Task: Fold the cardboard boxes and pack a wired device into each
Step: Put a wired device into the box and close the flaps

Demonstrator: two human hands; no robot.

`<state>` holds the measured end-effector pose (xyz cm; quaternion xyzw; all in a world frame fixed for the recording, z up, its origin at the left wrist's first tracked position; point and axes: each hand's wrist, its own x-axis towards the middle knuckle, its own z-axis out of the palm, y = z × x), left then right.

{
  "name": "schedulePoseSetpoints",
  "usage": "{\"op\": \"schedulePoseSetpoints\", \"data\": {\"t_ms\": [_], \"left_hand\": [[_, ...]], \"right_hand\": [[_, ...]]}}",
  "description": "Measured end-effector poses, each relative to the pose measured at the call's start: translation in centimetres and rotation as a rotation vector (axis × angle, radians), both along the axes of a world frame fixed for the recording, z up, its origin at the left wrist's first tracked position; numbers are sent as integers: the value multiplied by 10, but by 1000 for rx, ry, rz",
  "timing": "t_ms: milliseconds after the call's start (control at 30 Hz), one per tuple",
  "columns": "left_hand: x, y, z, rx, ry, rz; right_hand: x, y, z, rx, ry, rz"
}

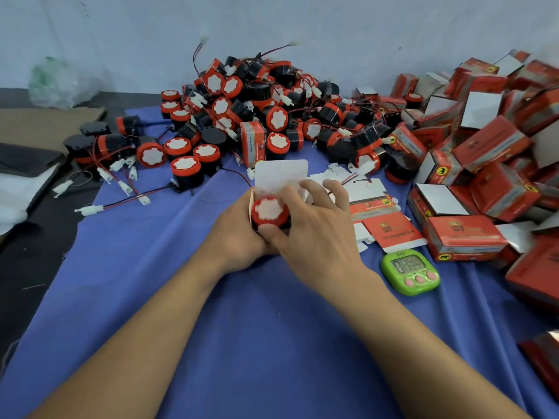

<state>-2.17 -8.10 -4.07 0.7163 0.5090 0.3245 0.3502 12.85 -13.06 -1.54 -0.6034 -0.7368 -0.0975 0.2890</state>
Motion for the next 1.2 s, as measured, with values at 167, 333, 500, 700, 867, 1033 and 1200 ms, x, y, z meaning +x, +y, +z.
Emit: {"op": "schedulePoseSetpoints", "data": {"t_ms": [167, 333, 500, 700, 867, 1033, 1200], "left_hand": [[-2, 2, 1, -52, -57, -20], [1, 0, 2, -173, -310, -8], [6, 0, 2, -150, -219, 57], [13, -4, 5, -134, -151, 101], [12, -5, 6, -137, -142, 111], [11, -3, 5, -149, -160, 88], [9, -2, 4, -148, -179, 74]], "right_hand": [[6, 0, -8, 37, -100, 30], [11, -1, -10, 52, 0, 111], [38, 4, 2, 193, 516, -84], [55, 10, 1, -83, 744, -91], [53, 16, 4, -159, 800, 11], [66, 25, 13, -113, 900, 12], [69, 24, 24, -51, 960, 83]]}}
